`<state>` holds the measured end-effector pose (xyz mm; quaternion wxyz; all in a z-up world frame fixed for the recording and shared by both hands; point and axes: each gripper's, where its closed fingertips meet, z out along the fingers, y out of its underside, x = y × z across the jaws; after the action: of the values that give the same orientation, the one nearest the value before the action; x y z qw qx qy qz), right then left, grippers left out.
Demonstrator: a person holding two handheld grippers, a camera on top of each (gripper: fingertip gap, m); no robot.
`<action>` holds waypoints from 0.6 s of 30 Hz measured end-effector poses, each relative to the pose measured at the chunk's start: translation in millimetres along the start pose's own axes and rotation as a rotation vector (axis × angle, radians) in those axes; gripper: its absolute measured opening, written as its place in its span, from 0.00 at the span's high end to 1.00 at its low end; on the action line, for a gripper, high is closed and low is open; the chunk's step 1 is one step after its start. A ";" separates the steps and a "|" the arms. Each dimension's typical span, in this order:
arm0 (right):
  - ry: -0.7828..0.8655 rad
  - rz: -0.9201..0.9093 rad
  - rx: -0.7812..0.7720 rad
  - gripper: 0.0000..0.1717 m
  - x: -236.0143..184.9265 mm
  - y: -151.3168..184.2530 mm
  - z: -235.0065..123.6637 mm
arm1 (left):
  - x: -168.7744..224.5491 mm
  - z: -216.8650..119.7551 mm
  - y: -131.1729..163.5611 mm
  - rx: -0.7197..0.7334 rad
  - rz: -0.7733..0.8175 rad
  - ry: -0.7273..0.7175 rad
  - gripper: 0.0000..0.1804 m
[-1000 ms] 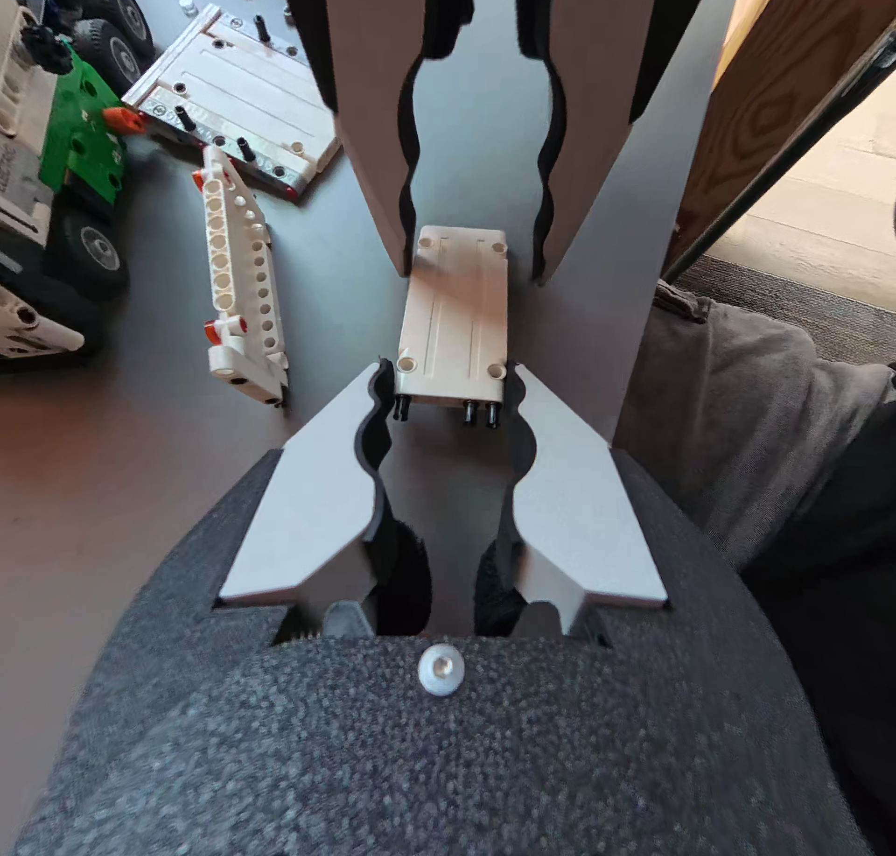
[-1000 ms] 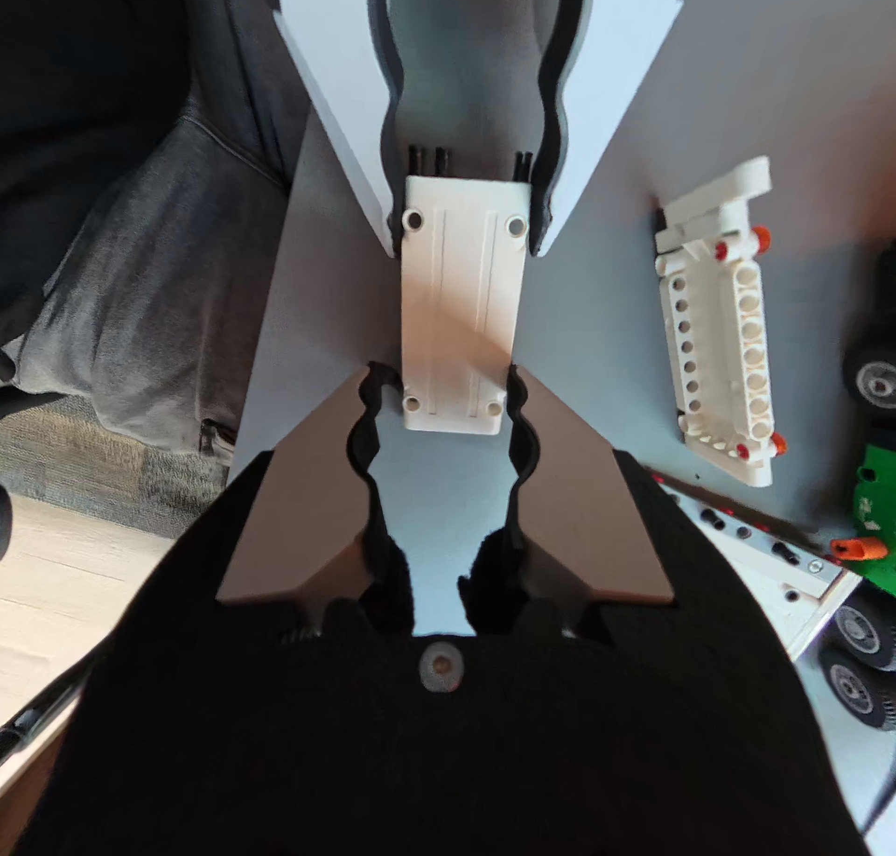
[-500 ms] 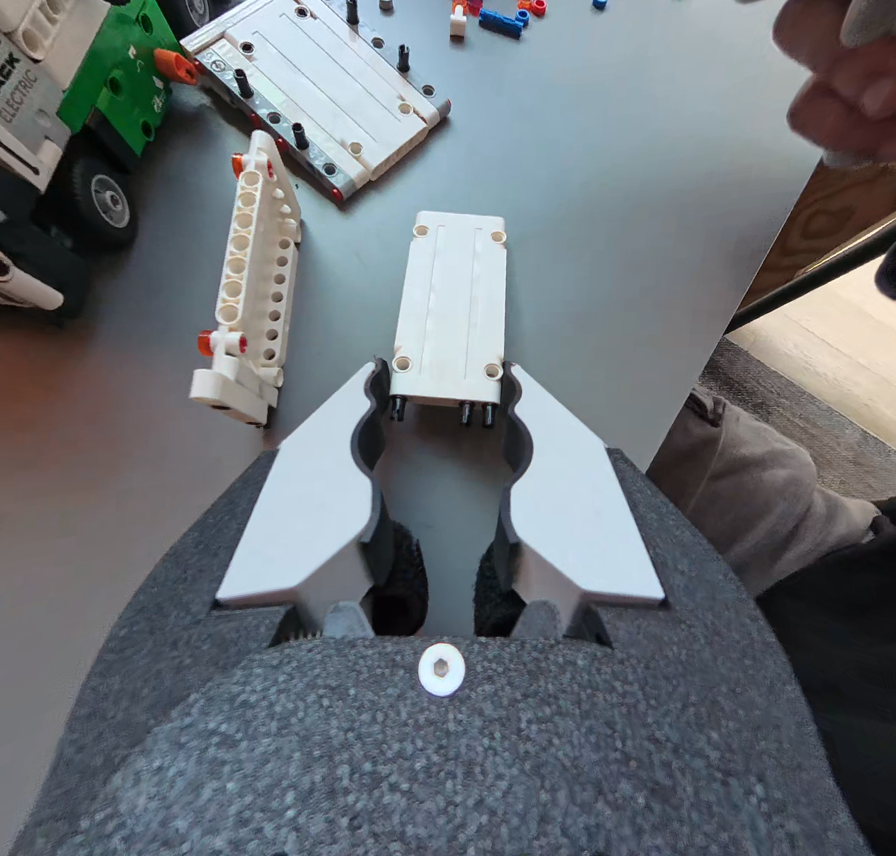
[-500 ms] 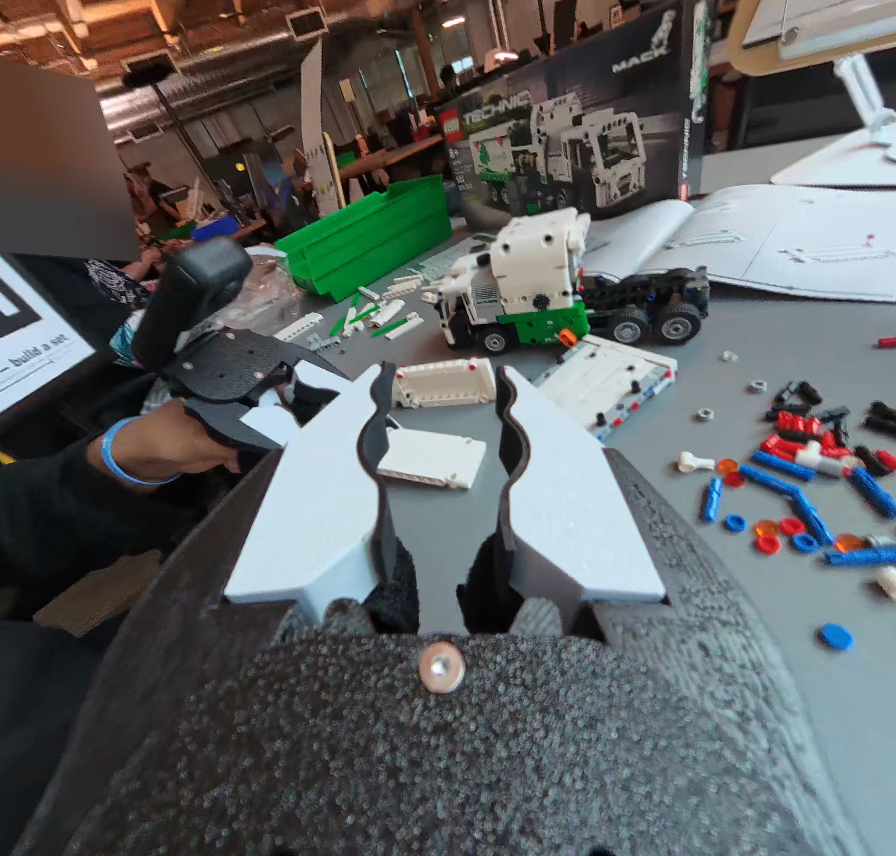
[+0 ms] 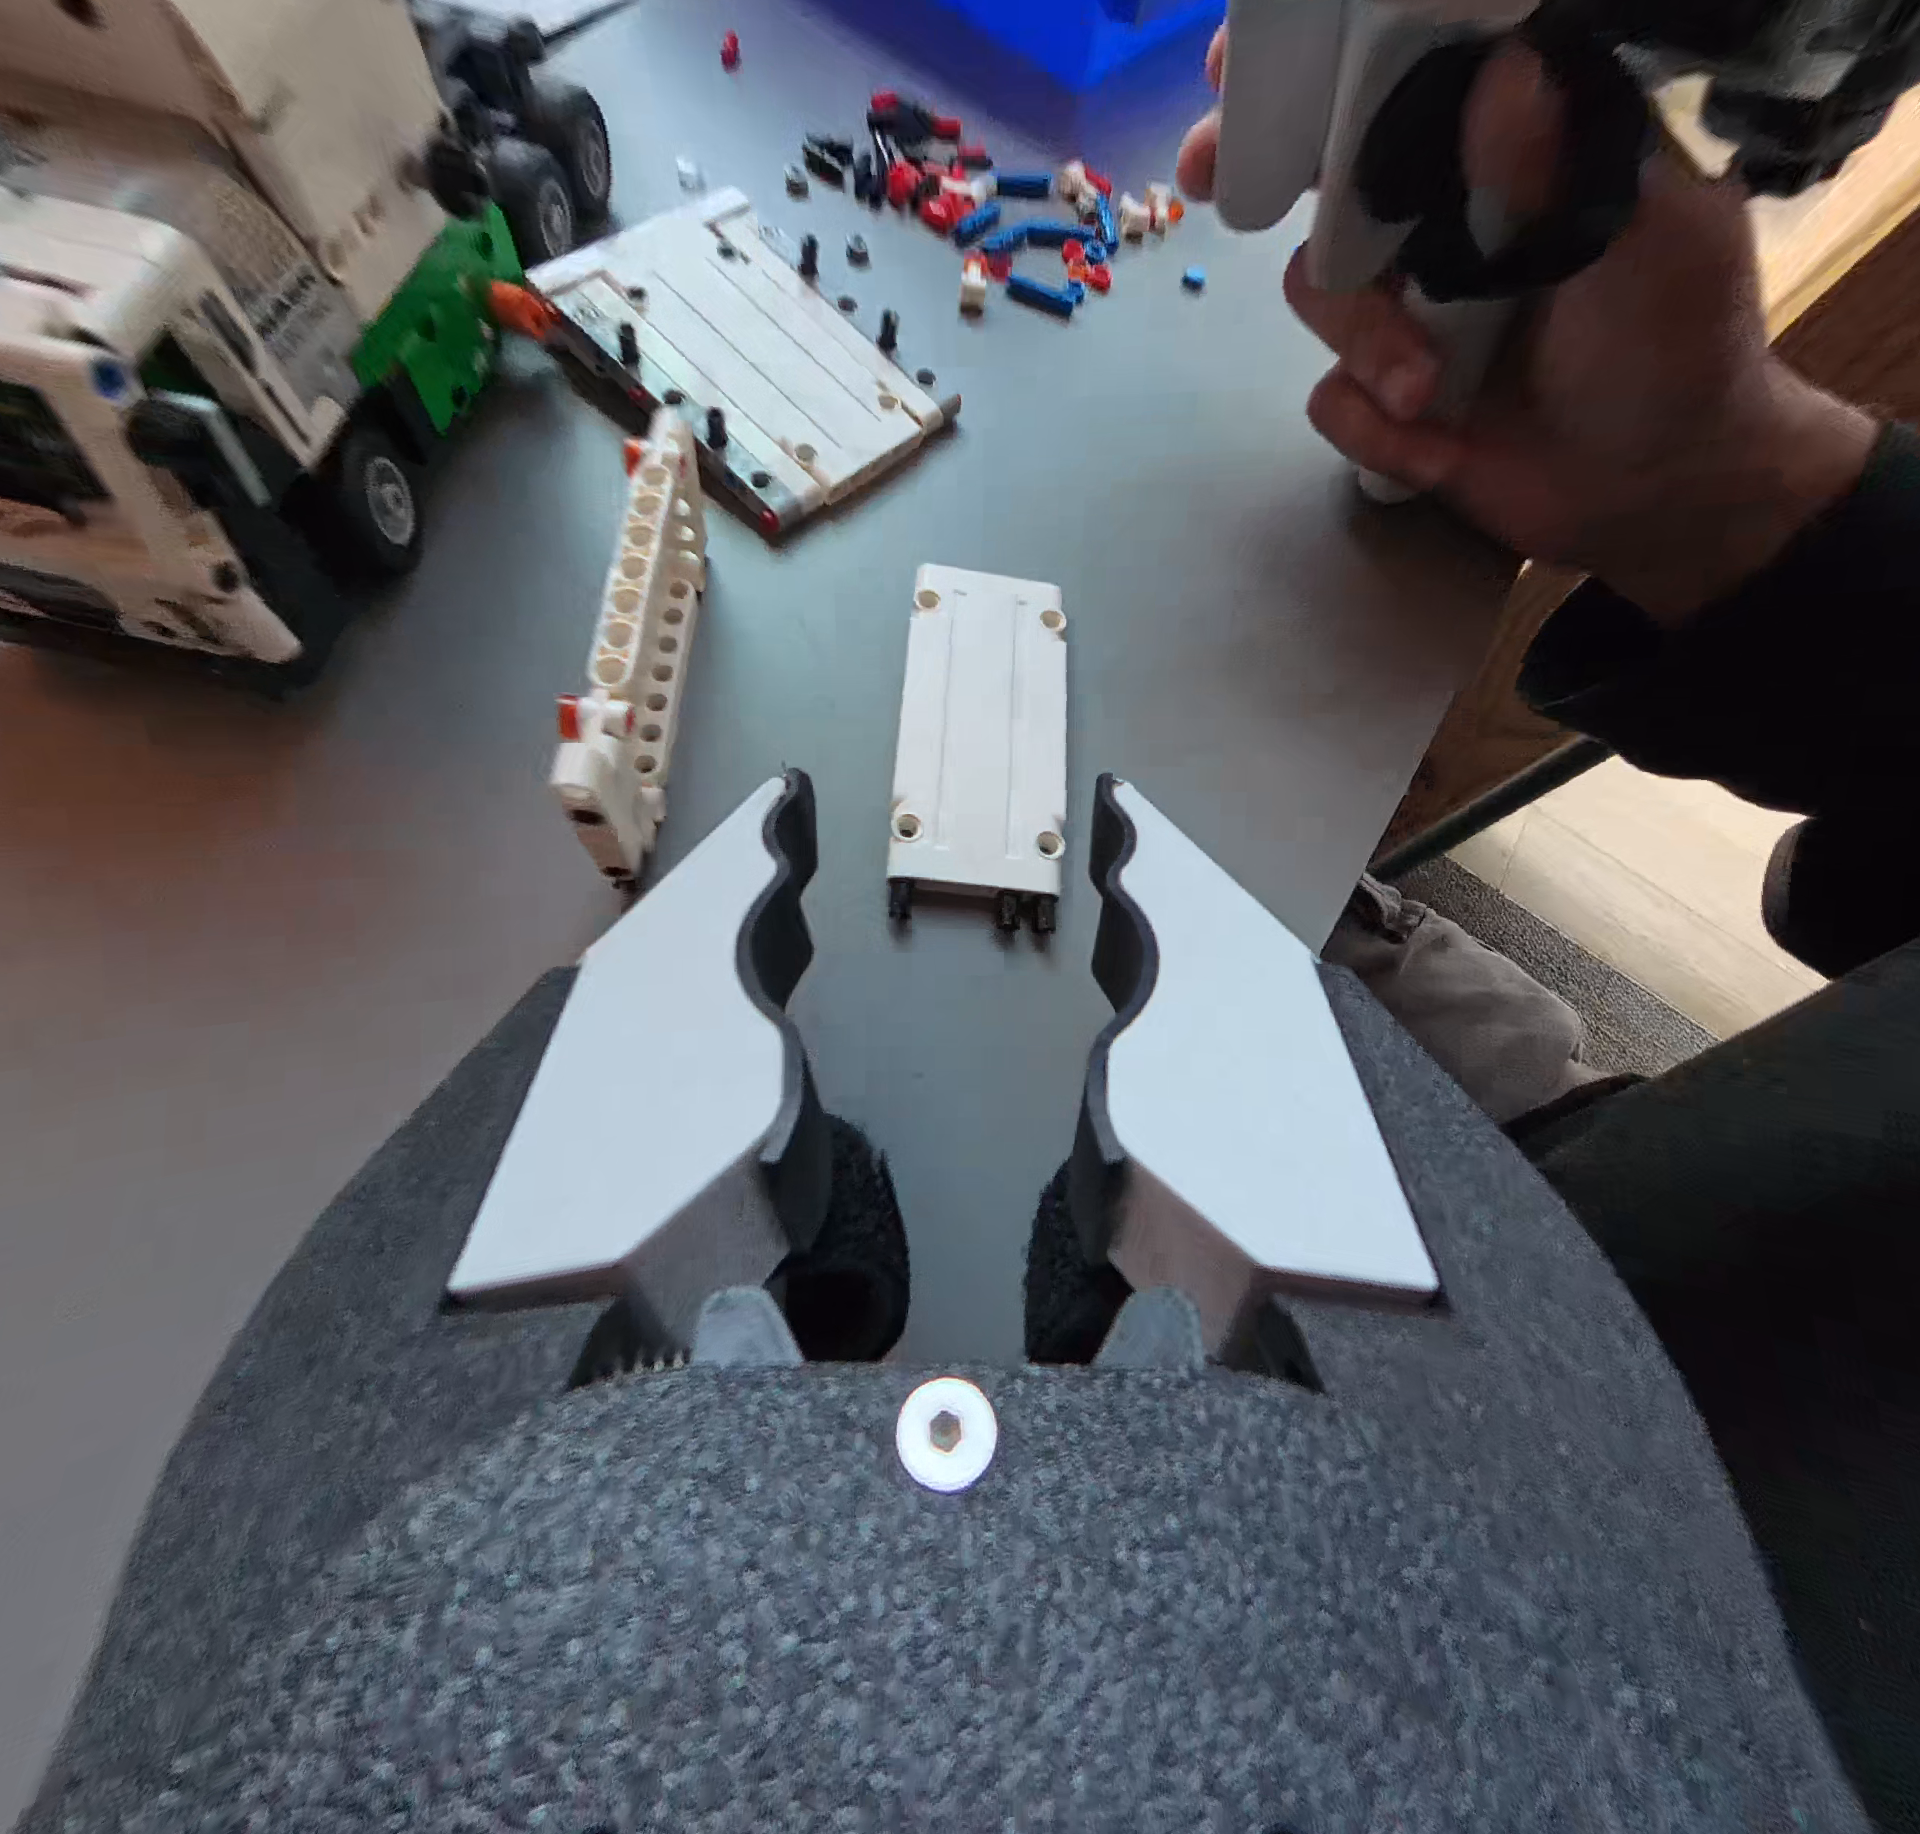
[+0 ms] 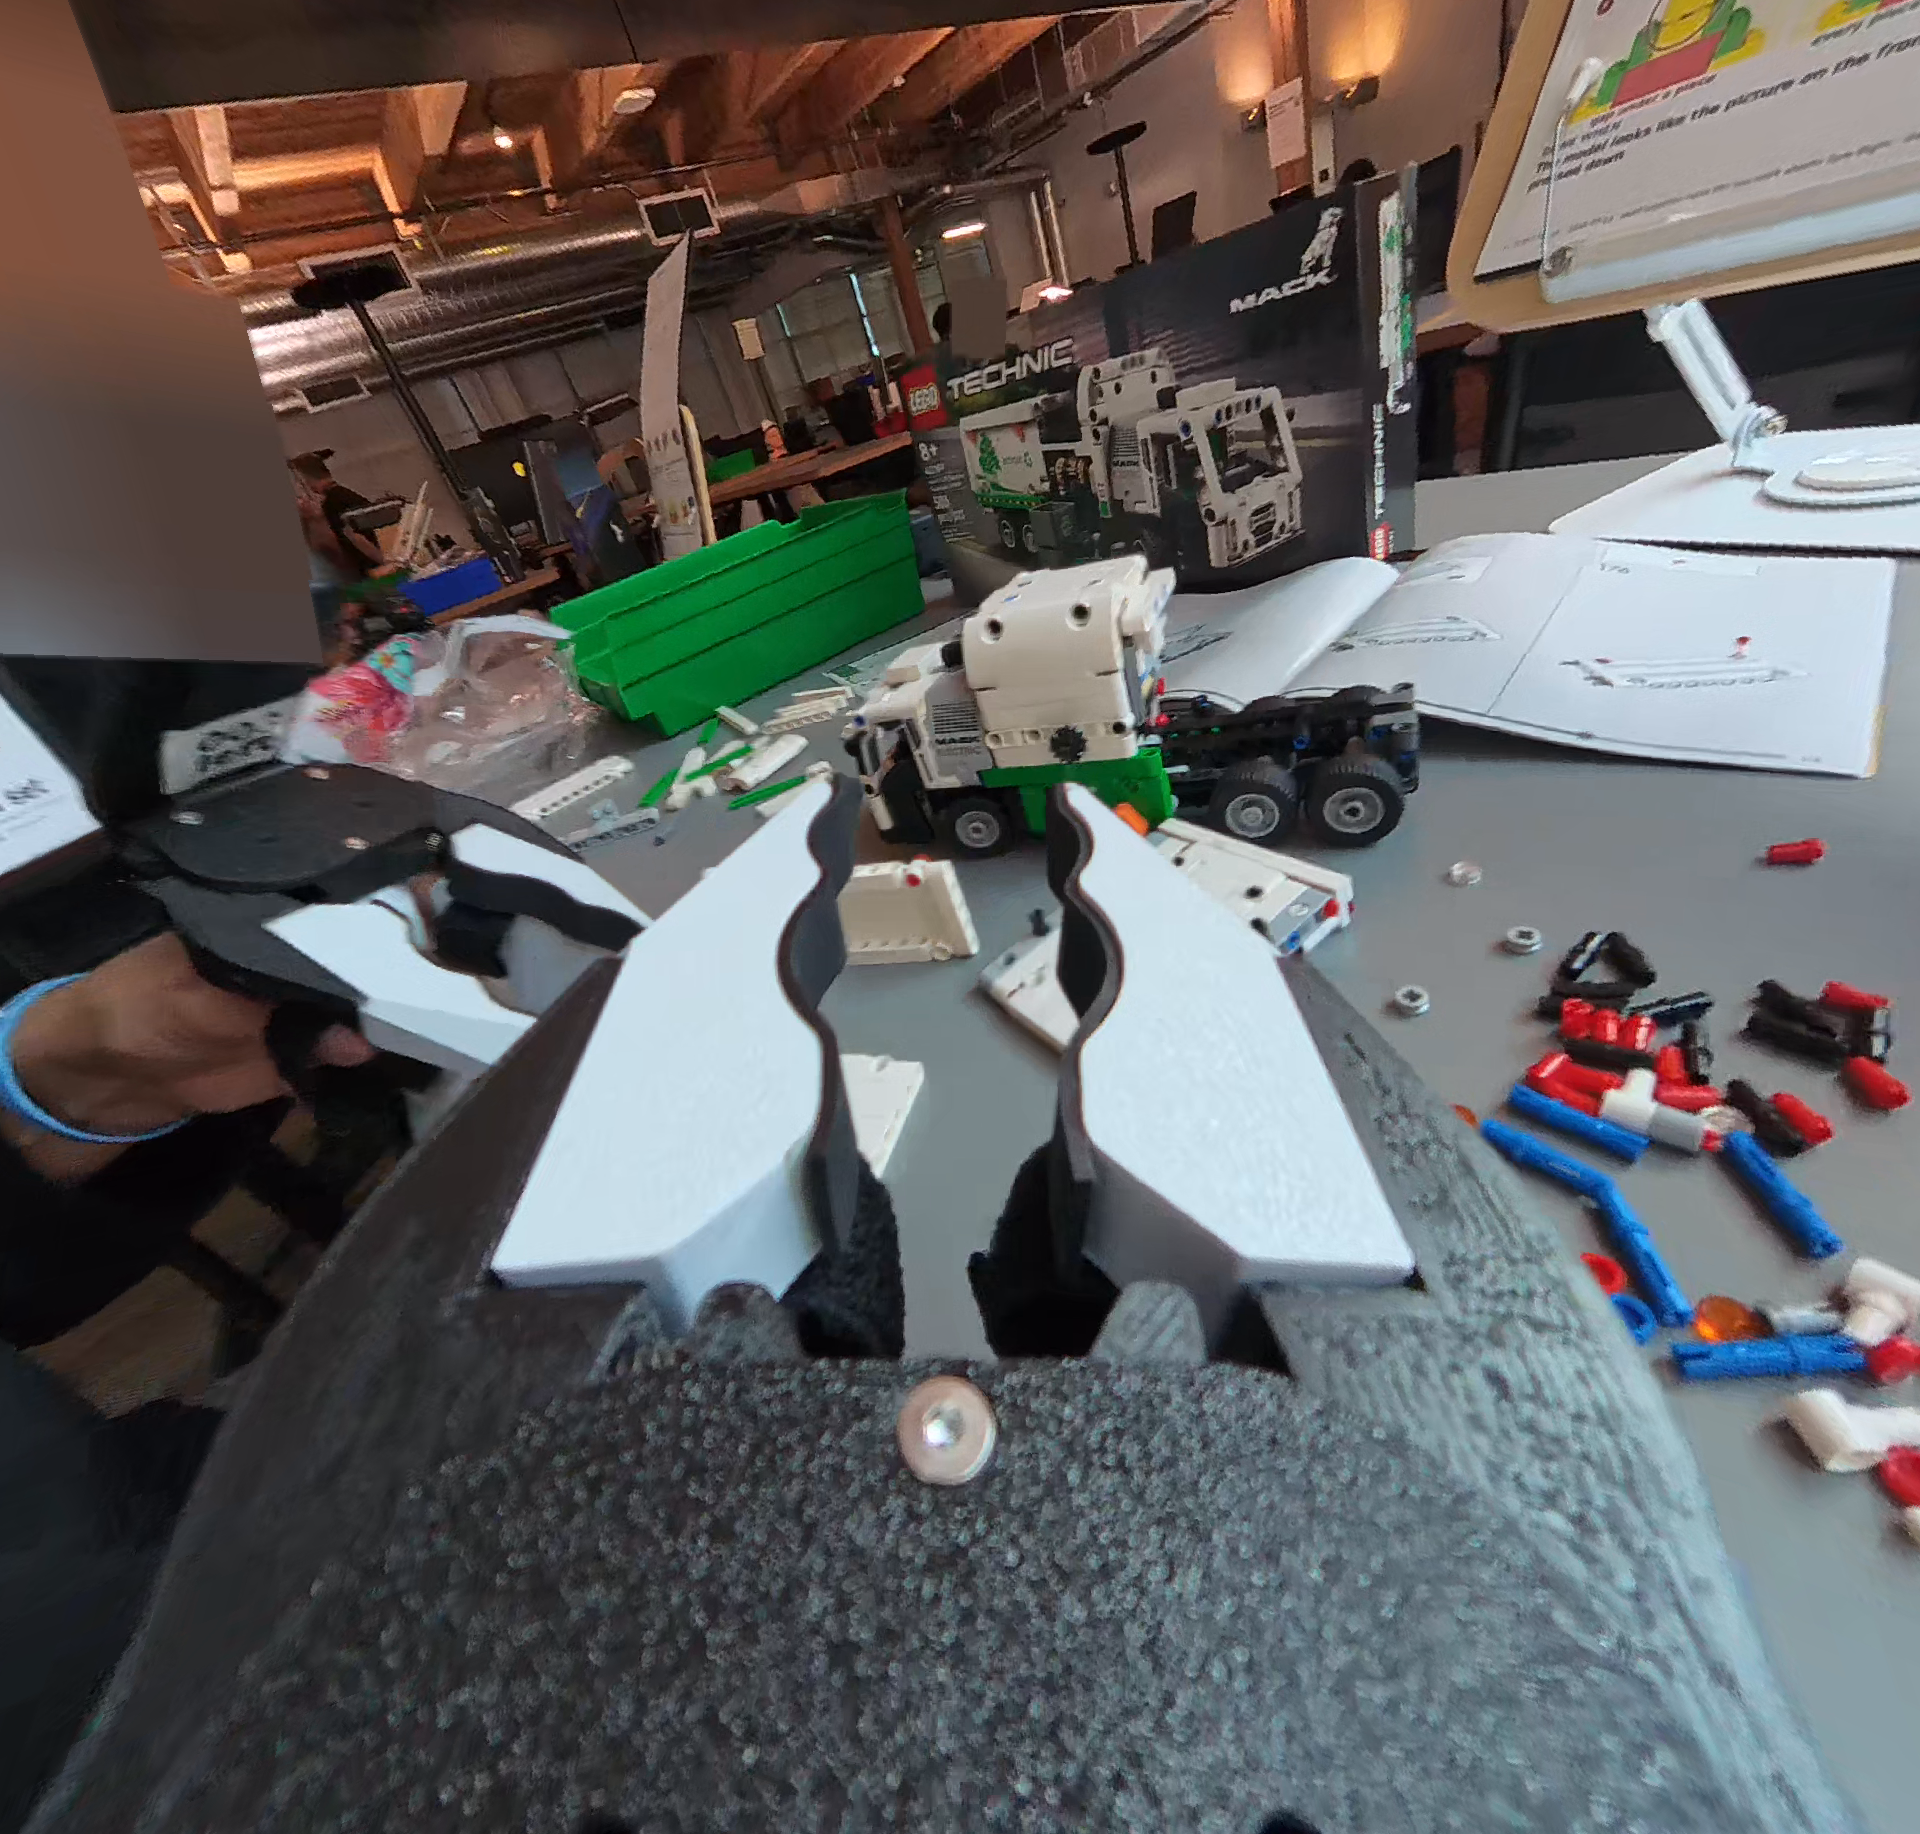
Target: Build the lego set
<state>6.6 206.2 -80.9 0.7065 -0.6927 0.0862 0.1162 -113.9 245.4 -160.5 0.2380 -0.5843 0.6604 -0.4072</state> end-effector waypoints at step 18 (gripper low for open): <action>0.236 -0.094 -0.031 0.82 58.6 -5.8 33.9 | -68.0 -54.2 -47.9 0.395 0.035 0.184 0.72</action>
<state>63.0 242.6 -91.1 0.6853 -0.7158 0.1342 0.0021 -115.2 325.8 -102.3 0.2936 -0.4751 0.5966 -0.5762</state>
